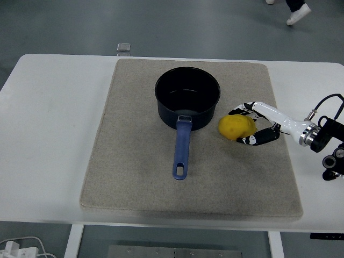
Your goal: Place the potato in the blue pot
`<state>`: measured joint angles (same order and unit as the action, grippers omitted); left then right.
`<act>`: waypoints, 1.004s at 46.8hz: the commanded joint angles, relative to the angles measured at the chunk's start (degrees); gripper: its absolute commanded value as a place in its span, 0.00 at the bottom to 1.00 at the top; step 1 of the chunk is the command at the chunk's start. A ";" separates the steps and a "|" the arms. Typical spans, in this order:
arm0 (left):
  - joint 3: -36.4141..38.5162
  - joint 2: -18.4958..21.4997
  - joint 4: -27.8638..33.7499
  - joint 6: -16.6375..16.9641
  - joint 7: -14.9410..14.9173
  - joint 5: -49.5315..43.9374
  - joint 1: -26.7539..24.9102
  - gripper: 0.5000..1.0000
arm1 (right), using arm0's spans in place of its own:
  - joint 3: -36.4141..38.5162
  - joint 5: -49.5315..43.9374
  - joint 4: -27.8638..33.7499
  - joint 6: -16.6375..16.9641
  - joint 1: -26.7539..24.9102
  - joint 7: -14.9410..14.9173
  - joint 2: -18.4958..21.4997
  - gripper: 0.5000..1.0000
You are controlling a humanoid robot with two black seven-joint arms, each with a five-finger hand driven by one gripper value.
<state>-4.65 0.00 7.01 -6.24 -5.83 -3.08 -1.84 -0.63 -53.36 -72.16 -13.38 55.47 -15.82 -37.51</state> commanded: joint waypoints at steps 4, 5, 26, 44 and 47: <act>0.07 0.00 0.02 0.00 0.03 0.00 0.00 1.00 | 0.02 0.10 0.00 0.10 0.61 -0.09 -0.28 0.00; -0.01 0.00 0.02 0.00 -0.06 0.00 0.00 1.00 | 0.02 0.01 0.00 0.10 0.61 -0.09 -0.28 0.00; -0.01 0.00 0.02 0.00 -0.06 0.00 0.00 1.00 | 5.11 7.92 0.35 5.11 4.30 -0.35 -7.83 0.00; -0.01 0.00 0.02 0.00 -0.06 0.00 0.00 1.00 | 10.83 11.17 5.45 13.02 10.45 -0.18 -11.44 0.00; -0.01 0.00 -0.07 0.00 0.03 0.00 0.00 1.00 | 10.92 11.17 5.45 13.02 10.54 -0.09 -11.18 0.00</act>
<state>-4.63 0.00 7.01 -6.24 -5.80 -3.08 -1.85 10.17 -42.20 -66.74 -0.41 65.90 -16.01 -48.93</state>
